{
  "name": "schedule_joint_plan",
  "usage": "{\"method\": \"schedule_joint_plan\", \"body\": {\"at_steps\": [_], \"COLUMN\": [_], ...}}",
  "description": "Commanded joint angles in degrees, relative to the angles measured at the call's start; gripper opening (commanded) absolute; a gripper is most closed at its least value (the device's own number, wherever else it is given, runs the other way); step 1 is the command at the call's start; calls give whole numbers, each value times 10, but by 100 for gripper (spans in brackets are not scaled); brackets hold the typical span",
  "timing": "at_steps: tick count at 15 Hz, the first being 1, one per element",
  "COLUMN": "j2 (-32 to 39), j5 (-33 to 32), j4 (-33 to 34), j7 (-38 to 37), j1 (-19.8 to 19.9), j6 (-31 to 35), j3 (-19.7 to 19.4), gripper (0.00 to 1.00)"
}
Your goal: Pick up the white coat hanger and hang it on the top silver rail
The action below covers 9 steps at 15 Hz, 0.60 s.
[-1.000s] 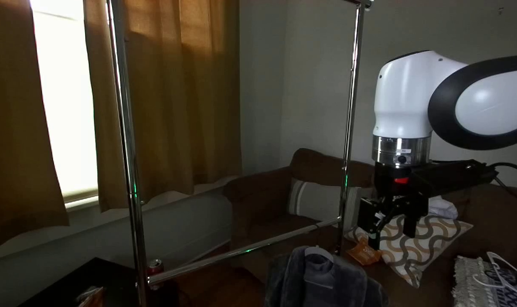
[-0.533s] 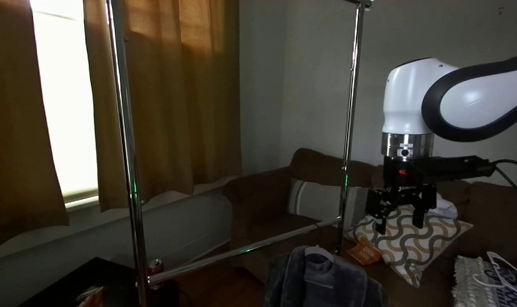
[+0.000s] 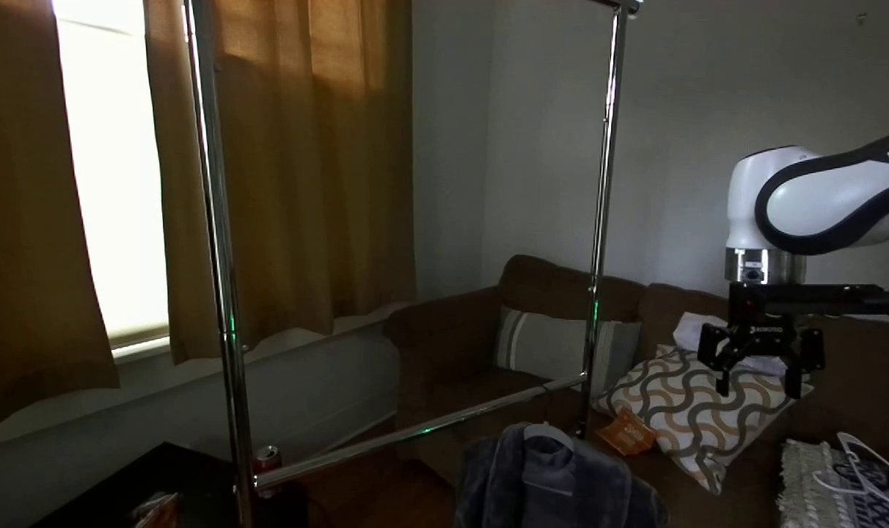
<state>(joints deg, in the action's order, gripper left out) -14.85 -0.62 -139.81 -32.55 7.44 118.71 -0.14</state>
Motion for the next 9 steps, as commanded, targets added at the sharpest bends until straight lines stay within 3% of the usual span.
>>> {"method": "schedule_joint_plan", "body": {"at_steps": [1, 4, 5, 9], "j2": [-13, -12, 0, 0], "j5": [-12, 2, -6, -5], "j4": [-54, -80, -52, -63], "j7": [43, 102, 73, 94], "j1": [30, 53, 46, 55], "j6": [49, 115, 78, 101], "j3": [-38, -75, -57, -72], "gripper": [100, 100, 100, 100]}}
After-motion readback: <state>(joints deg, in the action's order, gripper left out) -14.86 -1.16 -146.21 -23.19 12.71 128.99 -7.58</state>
